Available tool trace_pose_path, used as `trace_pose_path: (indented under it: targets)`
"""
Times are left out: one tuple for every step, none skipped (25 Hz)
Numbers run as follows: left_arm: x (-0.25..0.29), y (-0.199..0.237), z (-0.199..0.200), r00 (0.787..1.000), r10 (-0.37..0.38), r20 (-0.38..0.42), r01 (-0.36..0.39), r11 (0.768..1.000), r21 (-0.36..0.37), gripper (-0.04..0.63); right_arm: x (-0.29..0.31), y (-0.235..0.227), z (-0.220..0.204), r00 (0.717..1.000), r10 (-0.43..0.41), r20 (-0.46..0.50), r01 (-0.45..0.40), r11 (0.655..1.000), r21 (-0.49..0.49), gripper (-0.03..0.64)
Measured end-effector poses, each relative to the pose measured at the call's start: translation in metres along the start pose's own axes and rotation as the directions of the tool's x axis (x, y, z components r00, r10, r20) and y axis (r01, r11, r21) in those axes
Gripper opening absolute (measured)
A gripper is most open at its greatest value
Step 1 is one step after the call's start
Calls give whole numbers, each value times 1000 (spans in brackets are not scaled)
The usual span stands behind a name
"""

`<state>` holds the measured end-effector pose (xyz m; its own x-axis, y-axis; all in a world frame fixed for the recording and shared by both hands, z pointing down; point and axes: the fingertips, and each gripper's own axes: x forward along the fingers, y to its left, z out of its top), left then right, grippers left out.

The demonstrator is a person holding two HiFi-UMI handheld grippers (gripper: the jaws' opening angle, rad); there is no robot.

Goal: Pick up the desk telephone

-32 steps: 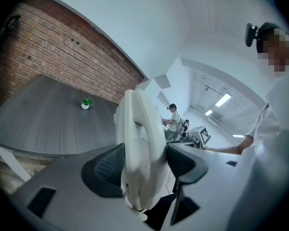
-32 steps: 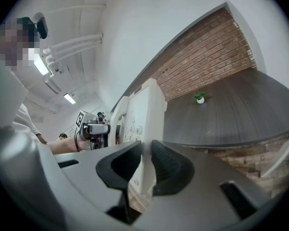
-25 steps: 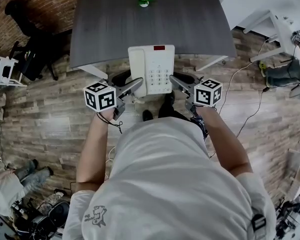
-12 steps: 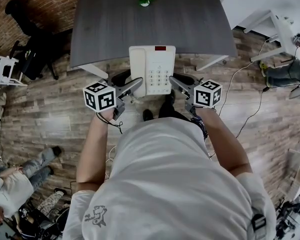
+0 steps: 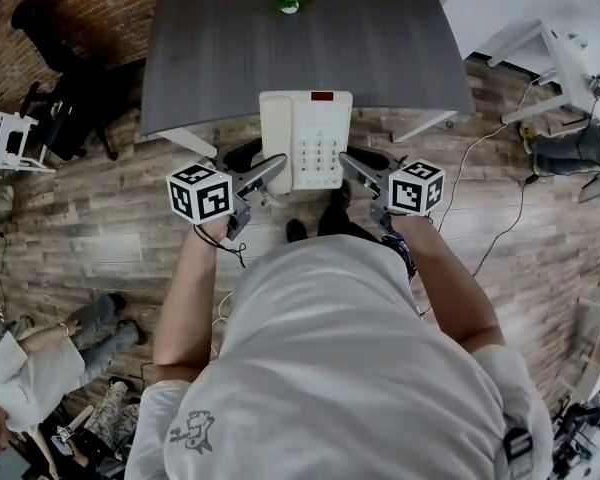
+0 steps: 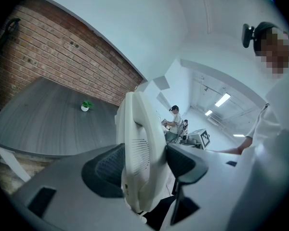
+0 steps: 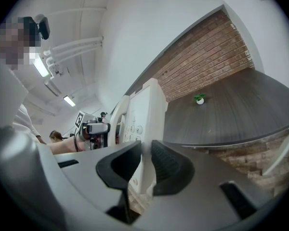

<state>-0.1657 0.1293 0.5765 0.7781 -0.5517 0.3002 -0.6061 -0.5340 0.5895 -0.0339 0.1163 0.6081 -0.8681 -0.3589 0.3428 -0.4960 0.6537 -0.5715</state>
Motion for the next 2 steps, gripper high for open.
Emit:
trace_pose_path:
  targets:
    - [0, 0, 0, 1000, 0, 0, 0, 1000, 0, 288, 0, 0, 0, 1000, 0, 0, 0, 1000, 1, 75]
    - [0, 0, 0, 1000, -1, 1, 1, 1000, -1, 288, 0, 0, -1, 1000, 0, 1, 0, 1000, 1, 75]
